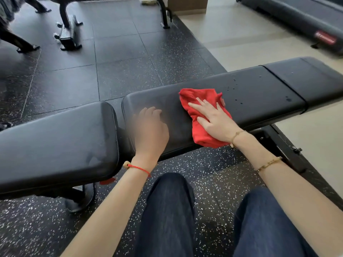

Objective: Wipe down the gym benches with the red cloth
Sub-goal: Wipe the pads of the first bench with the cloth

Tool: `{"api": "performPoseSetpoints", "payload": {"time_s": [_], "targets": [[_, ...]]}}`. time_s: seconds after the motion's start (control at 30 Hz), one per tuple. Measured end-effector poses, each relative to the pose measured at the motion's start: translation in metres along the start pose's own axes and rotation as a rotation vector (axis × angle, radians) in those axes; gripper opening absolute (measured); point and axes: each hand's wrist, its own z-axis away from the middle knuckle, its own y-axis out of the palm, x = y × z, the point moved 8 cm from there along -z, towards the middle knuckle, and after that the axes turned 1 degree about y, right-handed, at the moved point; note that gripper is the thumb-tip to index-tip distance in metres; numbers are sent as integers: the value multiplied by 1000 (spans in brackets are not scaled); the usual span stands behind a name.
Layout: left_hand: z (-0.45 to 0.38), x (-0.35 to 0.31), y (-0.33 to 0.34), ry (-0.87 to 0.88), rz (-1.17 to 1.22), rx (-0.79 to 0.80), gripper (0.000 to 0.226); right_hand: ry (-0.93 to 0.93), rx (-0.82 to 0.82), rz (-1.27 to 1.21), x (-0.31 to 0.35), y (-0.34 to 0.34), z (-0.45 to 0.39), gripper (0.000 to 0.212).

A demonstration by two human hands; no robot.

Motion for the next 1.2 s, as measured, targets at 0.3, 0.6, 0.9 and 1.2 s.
{"api": "performPoseSetpoints", "payload": {"time_s": [0.3, 0.6, 0.9, 1.2], "targets": [[-4, -19, 8, -184, -27, -84, 28, 101, 56, 66, -50, -19, -82, 52], [-3, -23, 4, -202, -36, -177, 22, -326, 120, 78, -6, 4, -50, 54], [0, -24, 7, -223, -31, -184, 26, -167, 121, 112, -71, -32, -82, 52], [0, -30, -3, -197, -8, -177, 26, -486, 169, 96, -12, -7, -37, 54]]}}
